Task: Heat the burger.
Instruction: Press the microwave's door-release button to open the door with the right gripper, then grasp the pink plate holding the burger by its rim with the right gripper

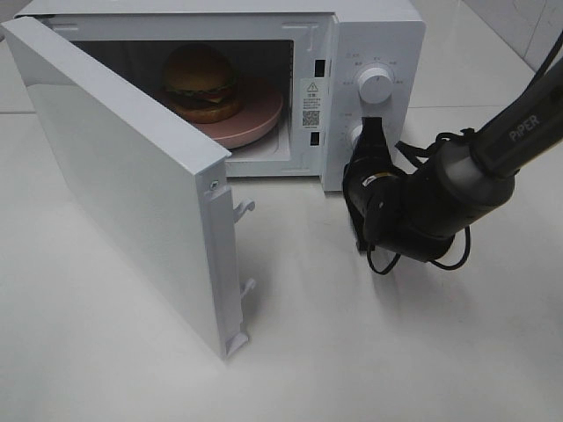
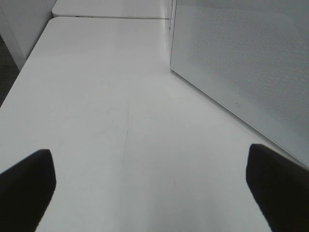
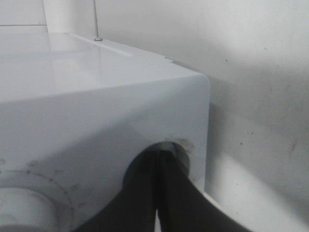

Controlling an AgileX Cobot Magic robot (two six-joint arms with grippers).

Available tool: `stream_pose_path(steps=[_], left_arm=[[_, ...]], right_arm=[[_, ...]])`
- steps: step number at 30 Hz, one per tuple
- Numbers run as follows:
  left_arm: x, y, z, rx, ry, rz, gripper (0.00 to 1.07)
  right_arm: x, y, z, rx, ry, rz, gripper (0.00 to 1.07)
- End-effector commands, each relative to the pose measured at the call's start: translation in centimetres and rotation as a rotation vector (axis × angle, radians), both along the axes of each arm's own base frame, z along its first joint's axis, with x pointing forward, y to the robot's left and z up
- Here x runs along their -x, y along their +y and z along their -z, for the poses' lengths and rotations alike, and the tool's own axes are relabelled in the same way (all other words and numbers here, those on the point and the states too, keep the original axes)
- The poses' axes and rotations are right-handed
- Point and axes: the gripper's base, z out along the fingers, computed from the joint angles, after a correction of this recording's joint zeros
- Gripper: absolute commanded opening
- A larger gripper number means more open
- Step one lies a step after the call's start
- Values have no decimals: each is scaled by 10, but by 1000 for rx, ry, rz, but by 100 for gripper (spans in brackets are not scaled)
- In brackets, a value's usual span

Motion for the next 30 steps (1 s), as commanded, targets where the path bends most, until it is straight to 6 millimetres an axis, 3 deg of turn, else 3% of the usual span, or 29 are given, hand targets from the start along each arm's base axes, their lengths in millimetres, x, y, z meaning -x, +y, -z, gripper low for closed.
stream_pose_path(steps=[1, 19, 27, 30], left_arm=[[2, 0, 0, 10, -29, -4, 100], [2, 0, 0, 10, -29, -4, 100], [2, 0, 0, 10, -29, -4, 100], [2, 0, 0, 10, -29, -4, 100]], right_arm=[[-4, -3, -19, -15, -77, -14, 0], [36, -15, -27, -19, 105, -103, 0], [53, -18, -44, 97, 158, -241, 0], [63, -17, -54, 192, 214, -378, 0]])
